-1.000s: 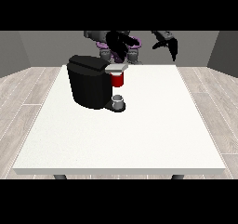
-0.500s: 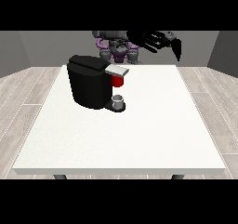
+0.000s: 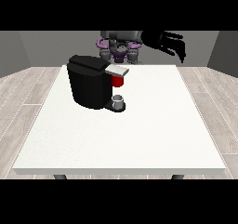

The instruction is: Insert the coffee pod into the coffee machine and close the lid

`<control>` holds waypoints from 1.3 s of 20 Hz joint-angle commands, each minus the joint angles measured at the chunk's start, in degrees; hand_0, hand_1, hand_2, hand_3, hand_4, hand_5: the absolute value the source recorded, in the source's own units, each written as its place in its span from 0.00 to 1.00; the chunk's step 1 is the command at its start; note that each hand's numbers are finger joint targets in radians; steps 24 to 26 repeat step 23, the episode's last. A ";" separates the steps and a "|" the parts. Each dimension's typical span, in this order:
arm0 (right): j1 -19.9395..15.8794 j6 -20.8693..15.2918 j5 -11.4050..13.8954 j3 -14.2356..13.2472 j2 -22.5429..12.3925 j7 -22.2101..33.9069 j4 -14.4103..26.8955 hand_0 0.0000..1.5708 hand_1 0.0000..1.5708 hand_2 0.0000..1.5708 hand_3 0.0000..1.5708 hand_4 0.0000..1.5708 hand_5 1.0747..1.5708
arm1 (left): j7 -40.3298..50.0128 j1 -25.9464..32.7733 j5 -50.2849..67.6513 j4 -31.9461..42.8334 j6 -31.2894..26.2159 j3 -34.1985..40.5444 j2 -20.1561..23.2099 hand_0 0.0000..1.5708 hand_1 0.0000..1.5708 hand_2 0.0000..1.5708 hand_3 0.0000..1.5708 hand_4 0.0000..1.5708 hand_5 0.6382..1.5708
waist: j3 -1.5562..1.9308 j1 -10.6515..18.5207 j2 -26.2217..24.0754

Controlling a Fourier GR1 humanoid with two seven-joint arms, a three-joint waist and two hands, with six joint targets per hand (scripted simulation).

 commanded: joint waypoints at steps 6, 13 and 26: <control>-7.13 0.51 -1.30 -3.94 -1.72 -1.57 5.86 0.00 0.00 0.00 0.00 0.03 1.00 | -1.25 -0.92 0.90 -1.40 -0.58 -0.50 -0.22 0.00 0.00 0.00 0.00 0.13 1.00 | -0.01 2.87 4.43; -4.89 1.05 -2.33 -3.53 1.98 -5.83 6.24 0.00 0.00 0.00 0.00 0.00 1.00 | -0.75 -0.77 3.71 0.94 -2.45 2.62 2.29 0.00 0.00 0.00 0.00 0.20 1.00 | 0.00 -0.83 2.28; 14.09 1.26 -9.06 7.55 10.80 -16.61 -0.13 0.00 0.00 0.00 0.00 0.17 1.00 | -2.19 7.34 3.07 6.19 -2.48 3.40 2.45 0.00 0.00 0.00 0.00 0.17 1.00 | 0.02 -7.44 -9.36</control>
